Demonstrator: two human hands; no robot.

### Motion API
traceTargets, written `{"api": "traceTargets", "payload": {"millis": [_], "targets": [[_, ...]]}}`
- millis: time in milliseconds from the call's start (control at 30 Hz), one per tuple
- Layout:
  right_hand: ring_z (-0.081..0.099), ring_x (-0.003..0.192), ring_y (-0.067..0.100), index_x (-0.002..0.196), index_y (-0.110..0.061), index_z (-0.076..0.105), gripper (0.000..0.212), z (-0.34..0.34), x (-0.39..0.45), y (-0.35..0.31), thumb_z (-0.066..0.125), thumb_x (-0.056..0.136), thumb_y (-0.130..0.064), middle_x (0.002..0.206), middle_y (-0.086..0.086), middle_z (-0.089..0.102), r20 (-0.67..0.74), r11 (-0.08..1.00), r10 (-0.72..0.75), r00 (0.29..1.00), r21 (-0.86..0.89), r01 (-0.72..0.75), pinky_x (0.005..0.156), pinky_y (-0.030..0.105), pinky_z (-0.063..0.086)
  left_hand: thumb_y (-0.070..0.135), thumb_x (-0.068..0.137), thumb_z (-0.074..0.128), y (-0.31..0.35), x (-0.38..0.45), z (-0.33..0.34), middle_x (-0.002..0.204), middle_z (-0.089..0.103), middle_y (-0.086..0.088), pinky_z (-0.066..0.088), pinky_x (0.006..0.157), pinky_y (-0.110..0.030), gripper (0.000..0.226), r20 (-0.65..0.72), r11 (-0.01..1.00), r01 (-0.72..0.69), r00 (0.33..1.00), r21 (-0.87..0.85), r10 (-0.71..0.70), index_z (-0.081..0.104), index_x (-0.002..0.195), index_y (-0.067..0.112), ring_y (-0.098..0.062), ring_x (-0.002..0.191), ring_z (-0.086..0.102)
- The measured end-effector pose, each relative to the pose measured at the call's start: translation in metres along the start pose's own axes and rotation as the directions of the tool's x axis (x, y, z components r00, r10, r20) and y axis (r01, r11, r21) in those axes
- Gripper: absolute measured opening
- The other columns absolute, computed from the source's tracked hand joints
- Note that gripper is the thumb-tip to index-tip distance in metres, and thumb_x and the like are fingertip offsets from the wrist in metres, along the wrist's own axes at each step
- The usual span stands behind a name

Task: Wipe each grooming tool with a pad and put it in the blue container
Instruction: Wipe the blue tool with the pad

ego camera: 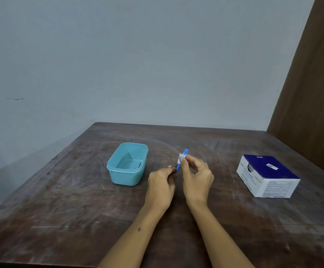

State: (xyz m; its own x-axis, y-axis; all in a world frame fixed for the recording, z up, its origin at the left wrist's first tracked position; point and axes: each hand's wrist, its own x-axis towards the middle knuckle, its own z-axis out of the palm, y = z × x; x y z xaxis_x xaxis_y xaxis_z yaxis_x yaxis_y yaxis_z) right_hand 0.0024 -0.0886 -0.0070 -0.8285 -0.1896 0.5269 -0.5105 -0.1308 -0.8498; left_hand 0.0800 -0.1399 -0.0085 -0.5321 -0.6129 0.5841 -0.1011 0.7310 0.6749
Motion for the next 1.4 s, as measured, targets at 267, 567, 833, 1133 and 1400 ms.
{"api": "traceTargets", "payload": {"millis": [267, 567, 833, 1133, 1400], "targets": [[0.063, 0.084, 0.013, 0.09, -0.033, 0.071, 0.015, 0.003, -0.001, 0.003, 0.07, 0.082, -0.021, 0.08, -0.016, 0.065, 0.079, 0.999, -0.022, 0.997, -0.04, 0.025, 0.077, 0.032, 0.051, -0.005, 0.079, 0.055, -0.001, 0.002, -0.001, 0.081, 0.074, -0.006, 0.051, 0.07, -0.026, 0.025, -0.034, 0.999, 0.005, 0.999, -0.045, -0.006, 0.072, 0.093, 0.007, -0.012, 0.073, 0.066], [0.063, 0.084, 0.015, 0.084, -0.032, 0.067, 0.011, 0.003, -0.002, 0.0, 0.069, 0.083, -0.021, 0.081, -0.015, 0.065, 0.057, 1.0, -0.012, 0.998, -0.022, 0.013, 0.078, 0.037, 0.052, -0.006, 0.08, 0.056, -0.004, 0.002, -0.001, 0.089, 0.074, -0.003, 0.048, 0.073, -0.009, 0.03, 0.015, 0.998, -0.007, 1.0, -0.061, 0.008, 0.072, 0.101, 0.009, -0.007, 0.079, 0.067], [0.05, 0.081, 0.013, 0.09, -0.012, 0.07, 0.01, -0.001, 0.001, 0.004, 0.068, 0.084, -0.019, 0.08, -0.008, 0.062, 0.03, 0.94, -0.233, 0.972, -0.249, 0.233, 0.072, 0.025, 0.043, 0.002, 0.083, 0.058, -0.003, 0.002, 0.003, 0.091, 0.074, -0.009, 0.043, 0.074, -0.009, 0.022, -0.137, 0.996, -0.083, 0.987, 0.02, 0.085, 0.07, 0.102, 0.005, -0.018, 0.081, 0.068], [0.048, 0.078, 0.009, 0.087, -0.012, 0.071, 0.021, 0.001, -0.002, 0.008, 0.056, 0.081, -0.025, 0.077, -0.002, 0.065, 0.166, 0.733, -0.535, 0.828, -0.395, 0.553, 0.072, 0.022, 0.035, 0.019, 0.084, 0.062, -0.005, 0.006, -0.002, 0.091, 0.073, -0.001, 0.053, 0.075, -0.019, 0.02, -0.318, 0.98, -0.106, 0.947, -0.17, 0.047, 0.071, 0.098, 0.009, -0.004, 0.085, 0.064], [0.055, 0.07, 0.017, 0.082, -0.013, 0.07, 0.012, -0.001, -0.004, 0.01, 0.074, 0.071, -0.018, 0.072, -0.002, 0.065, 0.225, 0.734, -0.46, 0.859, -0.449, 0.51, 0.069, 0.025, 0.036, 0.008, 0.083, 0.067, -0.003, 0.007, -0.003, 0.086, 0.07, 0.003, 0.05, 0.072, -0.012, 0.01, -0.325, 0.975, -0.097, 0.945, -0.201, 0.027, 0.072, 0.092, 0.009, 0.002, 0.083, 0.062]]}}
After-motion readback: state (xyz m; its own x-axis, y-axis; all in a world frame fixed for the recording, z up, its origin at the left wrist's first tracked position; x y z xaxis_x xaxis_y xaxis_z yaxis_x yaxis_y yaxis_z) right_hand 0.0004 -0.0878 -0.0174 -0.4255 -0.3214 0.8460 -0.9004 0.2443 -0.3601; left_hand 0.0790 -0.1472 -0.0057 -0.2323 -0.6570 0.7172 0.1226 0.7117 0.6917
